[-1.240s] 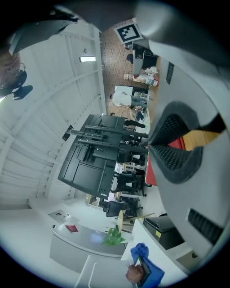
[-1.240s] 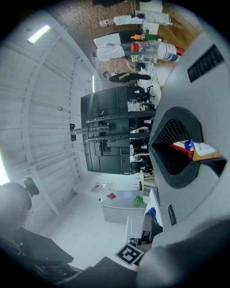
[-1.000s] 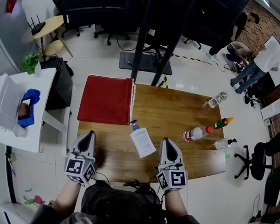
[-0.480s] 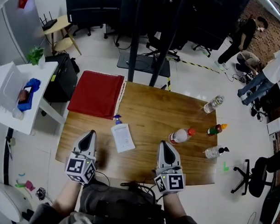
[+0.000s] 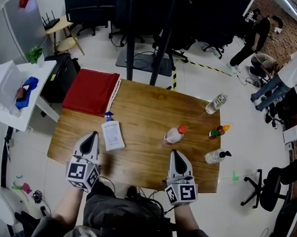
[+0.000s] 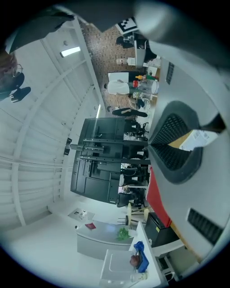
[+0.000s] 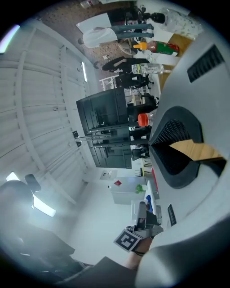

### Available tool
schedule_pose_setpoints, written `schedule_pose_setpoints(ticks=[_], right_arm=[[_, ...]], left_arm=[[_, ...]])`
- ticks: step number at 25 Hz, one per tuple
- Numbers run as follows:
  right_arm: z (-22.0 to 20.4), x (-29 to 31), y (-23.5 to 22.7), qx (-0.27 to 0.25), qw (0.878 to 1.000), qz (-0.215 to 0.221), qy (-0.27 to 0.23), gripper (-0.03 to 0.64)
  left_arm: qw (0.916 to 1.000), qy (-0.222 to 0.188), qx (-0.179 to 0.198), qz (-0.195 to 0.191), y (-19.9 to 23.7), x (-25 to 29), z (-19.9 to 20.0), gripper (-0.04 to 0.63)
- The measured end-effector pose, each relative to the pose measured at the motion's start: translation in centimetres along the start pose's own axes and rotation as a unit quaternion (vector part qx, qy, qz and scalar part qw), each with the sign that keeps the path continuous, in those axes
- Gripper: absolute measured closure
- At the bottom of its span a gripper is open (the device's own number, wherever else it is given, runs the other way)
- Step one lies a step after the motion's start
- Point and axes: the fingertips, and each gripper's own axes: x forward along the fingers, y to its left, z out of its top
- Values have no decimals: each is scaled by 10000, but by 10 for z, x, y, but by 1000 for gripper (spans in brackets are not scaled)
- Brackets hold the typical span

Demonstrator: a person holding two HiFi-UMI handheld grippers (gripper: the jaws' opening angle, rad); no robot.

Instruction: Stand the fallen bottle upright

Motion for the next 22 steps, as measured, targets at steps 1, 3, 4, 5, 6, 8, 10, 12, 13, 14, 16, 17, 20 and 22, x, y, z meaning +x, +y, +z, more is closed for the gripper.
schedule_pose_setpoints(ticks=[1,3,4,5,6,8,10,12,13,14,16,17,20,22], right_arm=[[2,-1,-4,-18,10000,-6,-11,617],[5,-2,-5,-82,10000,40,-25,617],[5,-1,-3,-126,9999,94,1,617],[3,0,-1,-174,9997,146,46,617],[-1,0,2,-226,9995,188,114,617],[-8,0,8,-307,9991,197,226,617],[-8,1,12,-300,9993,133,199,618],[-6,2,16,-251,9996,69,140,617],[-4,3,18,-243,9996,50,118,617],[-2,5,21,-241,9996,36,109,617],[3,11,28,-259,9996,18,100,617],[6,15,32,-268,9996,13,79,617],[10,26,49,-278,9996,34,4,617],[10,34,59,-303,9995,64,-23,617]], left_arm=[[10000,-4,4,0,-4,1,2,584],[10000,15,21,18,-9,3,3,584],[10000,30,13,27,-11,5,2,584],[10000,43,-23,28,-13,8,0,584],[10000,54,-74,13,-14,10,-3,584],[9998,93,-135,-56,-16,13,-8,584],[9997,127,-163,-118,-15,16,-11,584],[9996,107,-199,-144,-10,17,-9,584],[9996,91,-206,-149,-7,17,-8,584],[9996,83,-212,-157,-4,16,-6,584],[9995,93,-238,-195,2,17,-4,584],[9994,107,-248,-217,6,17,-4,584],[9990,183,-332,-228,19,17,-9,584],[9987,233,-394,-240,26,19,-13,584]])
